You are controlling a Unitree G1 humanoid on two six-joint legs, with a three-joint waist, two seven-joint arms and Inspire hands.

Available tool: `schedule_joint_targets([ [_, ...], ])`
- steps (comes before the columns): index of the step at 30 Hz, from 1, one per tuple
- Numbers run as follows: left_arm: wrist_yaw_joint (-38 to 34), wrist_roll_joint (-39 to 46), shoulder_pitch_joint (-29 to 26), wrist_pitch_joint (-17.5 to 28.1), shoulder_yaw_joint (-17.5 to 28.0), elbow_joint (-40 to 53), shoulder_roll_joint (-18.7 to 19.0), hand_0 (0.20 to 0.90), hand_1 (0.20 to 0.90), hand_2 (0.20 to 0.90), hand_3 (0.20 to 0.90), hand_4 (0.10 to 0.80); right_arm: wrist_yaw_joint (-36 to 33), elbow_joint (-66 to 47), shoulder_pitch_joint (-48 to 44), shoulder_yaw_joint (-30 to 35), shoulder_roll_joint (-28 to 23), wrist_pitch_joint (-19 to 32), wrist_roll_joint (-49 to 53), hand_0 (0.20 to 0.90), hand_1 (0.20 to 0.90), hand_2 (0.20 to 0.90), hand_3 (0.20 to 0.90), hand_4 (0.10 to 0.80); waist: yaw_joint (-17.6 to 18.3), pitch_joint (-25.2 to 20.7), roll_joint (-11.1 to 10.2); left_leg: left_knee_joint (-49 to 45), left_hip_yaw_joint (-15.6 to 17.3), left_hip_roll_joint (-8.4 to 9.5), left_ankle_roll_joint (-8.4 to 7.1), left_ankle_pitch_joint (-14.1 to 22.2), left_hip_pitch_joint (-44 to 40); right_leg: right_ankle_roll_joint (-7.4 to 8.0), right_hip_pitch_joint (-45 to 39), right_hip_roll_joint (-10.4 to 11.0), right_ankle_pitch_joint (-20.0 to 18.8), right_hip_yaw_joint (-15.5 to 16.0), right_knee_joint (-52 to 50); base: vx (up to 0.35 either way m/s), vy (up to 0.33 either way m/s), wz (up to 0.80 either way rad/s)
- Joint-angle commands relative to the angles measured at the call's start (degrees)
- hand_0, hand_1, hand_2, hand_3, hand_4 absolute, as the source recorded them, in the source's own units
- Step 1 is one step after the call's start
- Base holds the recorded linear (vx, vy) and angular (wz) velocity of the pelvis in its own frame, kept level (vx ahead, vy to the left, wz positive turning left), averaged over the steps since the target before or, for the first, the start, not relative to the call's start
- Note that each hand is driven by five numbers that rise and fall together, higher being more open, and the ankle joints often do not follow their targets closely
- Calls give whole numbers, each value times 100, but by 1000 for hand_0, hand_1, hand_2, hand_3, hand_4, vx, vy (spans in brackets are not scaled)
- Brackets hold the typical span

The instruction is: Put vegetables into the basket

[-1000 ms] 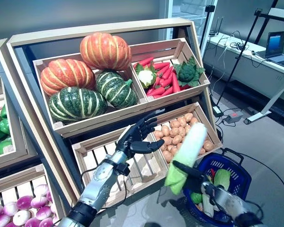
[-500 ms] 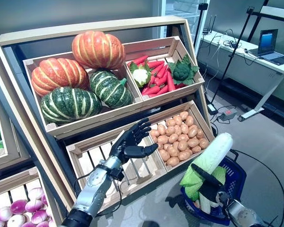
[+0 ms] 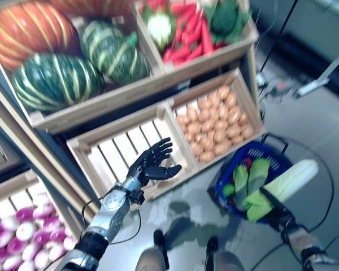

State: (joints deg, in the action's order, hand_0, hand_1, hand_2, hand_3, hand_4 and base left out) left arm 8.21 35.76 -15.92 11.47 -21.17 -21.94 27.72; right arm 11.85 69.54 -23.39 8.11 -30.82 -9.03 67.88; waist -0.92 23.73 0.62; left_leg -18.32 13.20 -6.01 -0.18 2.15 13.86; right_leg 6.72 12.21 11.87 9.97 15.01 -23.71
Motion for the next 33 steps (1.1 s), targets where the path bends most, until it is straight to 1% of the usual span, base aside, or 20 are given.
schedule_joint_targets([
  [1, -314, 235, -121, 763, 63, 584, 0, 900, 900, 900, 900, 800, -14, -171, -466, 10, -683, 557, -163, 300, 300, 300, 300, 400, -124, 22, 79, -1764, -287, 46, 15, 1532, 533, -356, 565, 310, 182, 92, -1109, -118, 24, 13],
  [3, -362, 345, -125, 782, 28, 594, 22, 900, 900, 900, 900, 800, -45, -133, -614, -104, -847, 616, -518, 300, 300, 300, 300, 400, -142, 142, 116, -2319, -352, 39, 95, 1768, 919, -393, 957, 476, 390, 56, -1730, -134, -2, 21],
  [6, -397, 486, -128, 844, -48, 608, 95, 900, 900, 900, 900, 800, -136, -49, -786, -249, -1126, 626, -938, 300, 300, 300, 300, 400, -144, 268, 160, -2965, -401, 45, 158, 2034, 1383, -455, 1430, 604, 646, -19, -2405, -95, -26, 21],
  [11, -355, 628, -192, 933, -216, 618, 157, 900, 900, 900, 900, 800, -185, 57, -1148, -501, -1514, 540, -1532, 300, 300, 300, 300, 400, -133, 404, 244, -3819, -516, 57, 175, 2322, 2045, -535, 2087, 653, 907, -167, -3143, -94, -35, 12],
  [15, -390, 648, -239, 1004, -373, 707, 200, 900, 900, 900, 900, 800, -177, 77, -1418, -702, -1706, 514, -1822, 300, 300, 300, 300, 400, -123, 467, 304, -4332, -578, 61, 200, 2485, 2480, -581, 2548, 672, 1019, -280, -3547, -73, -11, 8],
  [16, -410, 685, -255, 1022, -400, 729, 224, 900, 900, 900, 900, 800, -116, 72, -1519, -776, -1815, 456, -1864, 408, 408, 408, 408, 472, -118, 489, 312, -4510, -613, 62, 216, 2545, 2616, -602, 2688, 660, 1063, -322, -3667, -80, -8, 2],
  [17, -430, 710, -271, 1028, -402, 734, 237, 900, 900, 900, 900, 800, -214, 52, -1582, -831, -1853, 455, -1890, 900, 900, 900, 900, 800, -108, 502, 318, -4642, -627, 59, 219, 2585, 2735, -614, 2807, 643, 1099, -350, -3768, -94, -3, 2],
  [21, -516, 834, -308, 1080, -383, 745, 283, 900, 900, 900, 900, 800, -534, -55, -1761, -881, -1897, 398, -1810, 900, 900, 900, 900, 800, -65, 504, 325, -4927, -653, 27, 239, 2664, 3049, -633, 3163, 546, 1178, -460, -4036, -61, 4, 1],
  [25, -540, 810, -290, 1090, -378, 809, 268, 900, 900, 900, 900, 800, -594, -67, -1699, -792, -1888, 390, -1772, 900, 900, 900, 900, 800, -52, 498, 319, -4907, -661, 36, 222, 2647, 3051, -620, 3180, 490, 1175, -468, -4043, -22, -3, -4],
  [28, -539, 816, -280, 1109, -383, 816, 277, 900, 900, 900, 900, 800, -601, -7, -1650, -712, -1912, 374, -1735, 900, 900, 900, 900, 800, -60, 488, 316, -4829, -658, 38, 210, 2624, 2982, -606, 3116, 487, 1151, -441, -3981, 0, 0, 0],
  [33, -459, 878, -178, 1165, -320, 807, 382, 900, 900, 900, 900, 800, -545, 31, -1404, -504, -1898, 367, -1696, 900, 900, 900, 900, 800, -51, 436, 280, -4382, -608, -7, 163, 2470, 2590, -560, 2752, 447, 1026, -371, -3645, 16, -5, 0],
])
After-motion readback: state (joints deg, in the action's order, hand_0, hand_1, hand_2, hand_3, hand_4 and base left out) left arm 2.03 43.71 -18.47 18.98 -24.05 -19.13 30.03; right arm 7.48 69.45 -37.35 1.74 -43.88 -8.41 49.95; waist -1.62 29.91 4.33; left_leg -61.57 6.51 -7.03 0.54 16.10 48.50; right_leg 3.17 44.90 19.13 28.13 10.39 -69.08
